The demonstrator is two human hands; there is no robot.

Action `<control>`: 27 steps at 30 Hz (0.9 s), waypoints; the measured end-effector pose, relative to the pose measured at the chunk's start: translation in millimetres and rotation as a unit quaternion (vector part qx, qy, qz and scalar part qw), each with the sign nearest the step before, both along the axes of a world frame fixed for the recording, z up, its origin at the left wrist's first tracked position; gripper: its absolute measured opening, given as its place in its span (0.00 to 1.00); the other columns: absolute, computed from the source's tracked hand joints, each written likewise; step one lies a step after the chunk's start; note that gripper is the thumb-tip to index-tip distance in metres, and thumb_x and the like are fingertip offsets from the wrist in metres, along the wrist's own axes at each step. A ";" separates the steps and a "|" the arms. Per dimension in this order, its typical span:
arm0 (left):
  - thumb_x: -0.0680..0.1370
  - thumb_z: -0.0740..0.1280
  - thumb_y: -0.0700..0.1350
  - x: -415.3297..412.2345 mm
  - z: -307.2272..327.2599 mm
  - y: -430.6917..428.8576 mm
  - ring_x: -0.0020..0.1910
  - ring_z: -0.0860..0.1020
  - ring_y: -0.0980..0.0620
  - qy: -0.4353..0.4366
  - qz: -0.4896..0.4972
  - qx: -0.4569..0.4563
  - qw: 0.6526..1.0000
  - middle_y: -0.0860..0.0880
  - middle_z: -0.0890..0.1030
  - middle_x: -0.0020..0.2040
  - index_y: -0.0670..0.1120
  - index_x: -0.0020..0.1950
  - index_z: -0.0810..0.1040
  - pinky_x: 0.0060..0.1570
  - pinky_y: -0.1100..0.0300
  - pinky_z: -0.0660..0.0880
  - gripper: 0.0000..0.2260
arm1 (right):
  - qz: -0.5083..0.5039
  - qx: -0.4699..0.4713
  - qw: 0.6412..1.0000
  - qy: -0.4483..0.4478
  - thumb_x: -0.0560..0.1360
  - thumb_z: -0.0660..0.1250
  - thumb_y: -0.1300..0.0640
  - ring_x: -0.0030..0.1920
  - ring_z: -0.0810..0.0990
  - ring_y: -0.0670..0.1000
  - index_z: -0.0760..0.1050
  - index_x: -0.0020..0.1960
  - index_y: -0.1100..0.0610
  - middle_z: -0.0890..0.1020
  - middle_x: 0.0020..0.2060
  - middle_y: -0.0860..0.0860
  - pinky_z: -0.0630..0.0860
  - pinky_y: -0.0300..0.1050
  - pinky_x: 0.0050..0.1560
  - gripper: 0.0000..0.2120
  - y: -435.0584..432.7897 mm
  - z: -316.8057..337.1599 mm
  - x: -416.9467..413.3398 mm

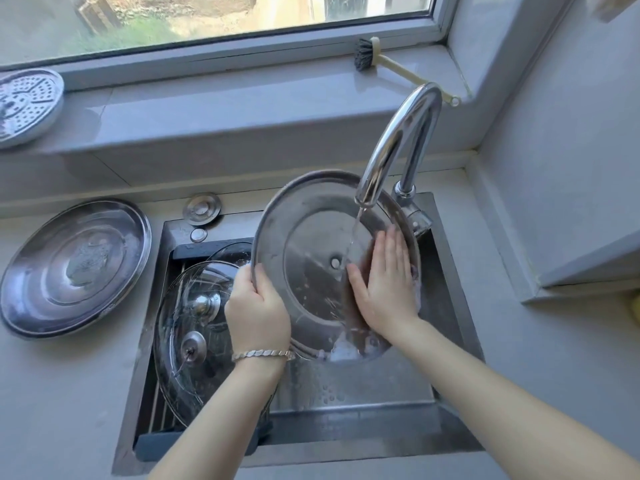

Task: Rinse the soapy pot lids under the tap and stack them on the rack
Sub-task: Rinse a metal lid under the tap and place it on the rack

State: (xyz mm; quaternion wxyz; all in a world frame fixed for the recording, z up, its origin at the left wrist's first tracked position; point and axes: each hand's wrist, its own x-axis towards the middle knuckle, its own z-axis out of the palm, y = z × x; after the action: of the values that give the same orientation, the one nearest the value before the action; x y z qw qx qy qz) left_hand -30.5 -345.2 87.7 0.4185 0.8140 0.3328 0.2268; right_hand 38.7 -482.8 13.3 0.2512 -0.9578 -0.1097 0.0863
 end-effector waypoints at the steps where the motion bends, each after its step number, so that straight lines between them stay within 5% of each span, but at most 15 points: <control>1: 0.81 0.56 0.41 2.9 -0.9 -2.3 0.25 0.64 0.54 -0.012 0.003 0.010 1.000 0.52 0.65 0.25 0.42 0.35 0.69 0.28 0.62 0.61 0.14 | -0.030 0.000 0.998 0.055 0.80 0.47 0.43 0.75 0.34 0.53 0.36 0.75 0.63 0.35 0.74 0.58 0.33 0.44 0.73 0.35 5.9 -0.3 -14.0; 4: 0.78 0.54 0.44 9.8 -3.9 -7.2 0.25 0.65 0.46 -0.033 -0.007 0.070 0.997 0.50 0.68 0.26 0.36 0.48 0.76 0.30 0.61 0.54 0.15 | -0.029 0.033 0.983 0.178 0.80 0.49 0.44 0.74 0.32 0.56 0.36 0.74 0.65 0.34 0.74 0.60 0.33 0.46 0.72 0.36 24.3 4.0 -55.2; 7: 0.76 0.53 0.45 8.8 -6.8 -7.6 0.28 0.72 0.39 -0.040 -0.012 0.095 0.995 0.42 0.74 0.28 0.35 0.52 0.77 0.32 0.59 0.60 0.18 | -0.009 0.089 0.974 0.208 0.80 0.50 0.45 0.74 0.31 0.55 0.36 0.75 0.64 0.33 0.73 0.60 0.32 0.45 0.71 0.35 29.4 7.1 -68.9; 13: 0.76 0.56 0.40 5.4 -0.3 -19.5 0.24 0.74 0.37 -0.072 -0.040 0.111 0.990 0.39 0.75 0.26 0.32 0.51 0.76 0.29 0.60 0.62 0.14 | -0.148 0.145 0.966 0.154 0.80 0.52 0.48 0.75 0.35 0.55 0.37 0.74 0.66 0.36 0.74 0.61 0.35 0.47 0.72 0.36 21.1 12.5 -17.4; 17: 0.75 0.55 0.41 17.4 5.5 -16.8 0.24 0.73 0.41 -0.107 -0.069 0.160 0.979 0.38 0.79 0.28 0.32 0.50 0.77 0.31 0.59 0.62 0.15 | -0.127 0.220 0.944 0.211 0.81 0.53 0.51 0.75 0.35 0.54 0.37 0.74 0.66 0.35 0.74 0.60 0.36 0.45 0.73 0.34 36.0 16.0 -46.0; 21: 0.74 0.54 0.43 22.1 2.5 -11.3 0.21 0.74 0.41 -0.100 -0.098 0.193 0.971 0.39 0.78 0.26 0.44 0.54 0.71 0.24 0.58 0.64 0.12 | 0.015 0.306 0.940 0.150 0.78 0.50 0.53 0.75 0.55 0.53 0.57 0.74 0.60 0.57 0.74 0.56 0.54 0.47 0.74 0.25 53.5 22.6 -82.8; 27: 0.77 0.54 0.43 25.4 8.4 7.2 0.23 0.71 0.45 -0.119 -0.035 0.142 0.982 0.39 0.76 0.26 0.31 0.51 0.76 0.29 0.63 0.60 0.18 | 0.184 0.274 0.944 0.011 0.68 0.52 0.69 0.61 0.69 0.49 0.72 0.64 0.64 0.77 0.59 0.59 0.62 0.37 0.66 0.26 20.5 6.6 -78.2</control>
State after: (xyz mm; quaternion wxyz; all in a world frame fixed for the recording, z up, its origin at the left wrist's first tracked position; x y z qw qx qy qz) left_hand -5.1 -338.0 96.1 0.3429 0.8435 0.2169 0.3520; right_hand -39.6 -462.4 19.9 0.4852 -0.8139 -0.3008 0.1082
